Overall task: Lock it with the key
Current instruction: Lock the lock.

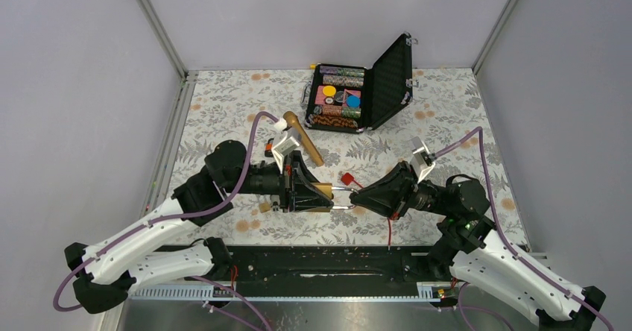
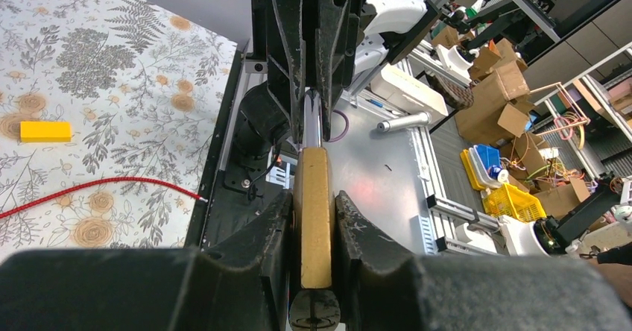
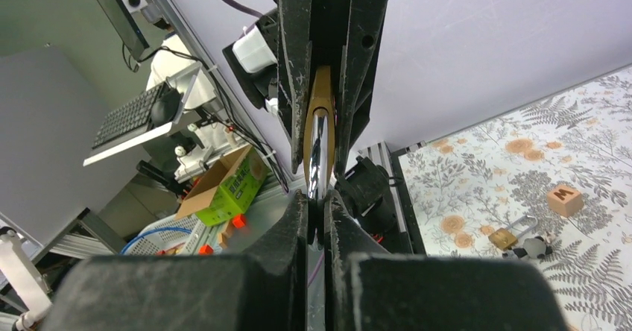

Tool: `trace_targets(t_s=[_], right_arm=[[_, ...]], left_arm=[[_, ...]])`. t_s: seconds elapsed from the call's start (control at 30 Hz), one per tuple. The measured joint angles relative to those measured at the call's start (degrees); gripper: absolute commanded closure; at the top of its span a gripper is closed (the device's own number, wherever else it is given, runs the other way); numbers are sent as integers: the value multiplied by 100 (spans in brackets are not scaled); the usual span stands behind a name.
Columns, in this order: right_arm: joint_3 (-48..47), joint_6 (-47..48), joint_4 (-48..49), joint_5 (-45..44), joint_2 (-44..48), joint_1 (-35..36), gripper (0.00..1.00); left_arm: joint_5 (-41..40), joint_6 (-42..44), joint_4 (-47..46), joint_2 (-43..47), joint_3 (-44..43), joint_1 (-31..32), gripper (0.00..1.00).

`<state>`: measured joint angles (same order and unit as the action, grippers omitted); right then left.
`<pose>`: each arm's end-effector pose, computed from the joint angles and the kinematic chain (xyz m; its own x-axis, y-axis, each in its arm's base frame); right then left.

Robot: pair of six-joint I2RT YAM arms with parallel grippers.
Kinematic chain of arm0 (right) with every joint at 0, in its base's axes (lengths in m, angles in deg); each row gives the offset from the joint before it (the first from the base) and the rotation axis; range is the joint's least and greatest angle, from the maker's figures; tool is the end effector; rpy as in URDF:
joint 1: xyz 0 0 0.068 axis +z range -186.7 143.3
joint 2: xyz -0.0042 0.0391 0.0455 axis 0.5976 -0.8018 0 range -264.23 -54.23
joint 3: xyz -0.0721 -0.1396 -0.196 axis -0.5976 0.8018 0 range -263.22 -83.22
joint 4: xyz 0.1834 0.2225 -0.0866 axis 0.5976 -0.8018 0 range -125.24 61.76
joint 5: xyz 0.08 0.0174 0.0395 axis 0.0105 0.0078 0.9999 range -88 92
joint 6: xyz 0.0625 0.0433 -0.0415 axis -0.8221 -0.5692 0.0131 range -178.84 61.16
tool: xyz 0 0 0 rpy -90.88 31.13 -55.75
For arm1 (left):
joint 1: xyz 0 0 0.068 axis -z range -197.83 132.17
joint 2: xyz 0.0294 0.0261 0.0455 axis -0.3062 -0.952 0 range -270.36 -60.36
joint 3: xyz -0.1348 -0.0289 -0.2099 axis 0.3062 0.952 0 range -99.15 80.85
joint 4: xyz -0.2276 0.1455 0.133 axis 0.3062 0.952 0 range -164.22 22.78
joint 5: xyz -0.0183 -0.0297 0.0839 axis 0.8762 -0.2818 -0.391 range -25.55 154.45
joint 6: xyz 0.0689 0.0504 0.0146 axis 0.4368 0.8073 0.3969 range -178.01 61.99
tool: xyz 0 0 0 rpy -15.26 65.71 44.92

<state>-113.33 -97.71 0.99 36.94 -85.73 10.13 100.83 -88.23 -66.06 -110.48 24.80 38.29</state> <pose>0.1208 0.1928 0.3566 -0.3438 0.3854 -0.8563 -0.9358 -0.0647 0.3466 0.1183 -0.2577 0.3829 -0.5215 0.0498 -0.8518 0.8521 -0.0210 -0.5229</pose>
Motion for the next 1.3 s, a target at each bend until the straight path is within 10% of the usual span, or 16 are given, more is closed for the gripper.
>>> trace_targets(t_s=[0.93, 1.13, 1.3], right_arm=[[-304, -728, 1169, 267, -1233, -61, 100], [-498, 107, -535, -317, -813, 20, 100], [-1106, 1239, -3010, -1010, -691, 210, 100]], left_arm=[[-483, 195, 901, -151, -584, 0, 100], [-824, 444, 1198, -247, -483, -26, 23], [-1113, 935, 1139, -501, -243, -28, 3]])
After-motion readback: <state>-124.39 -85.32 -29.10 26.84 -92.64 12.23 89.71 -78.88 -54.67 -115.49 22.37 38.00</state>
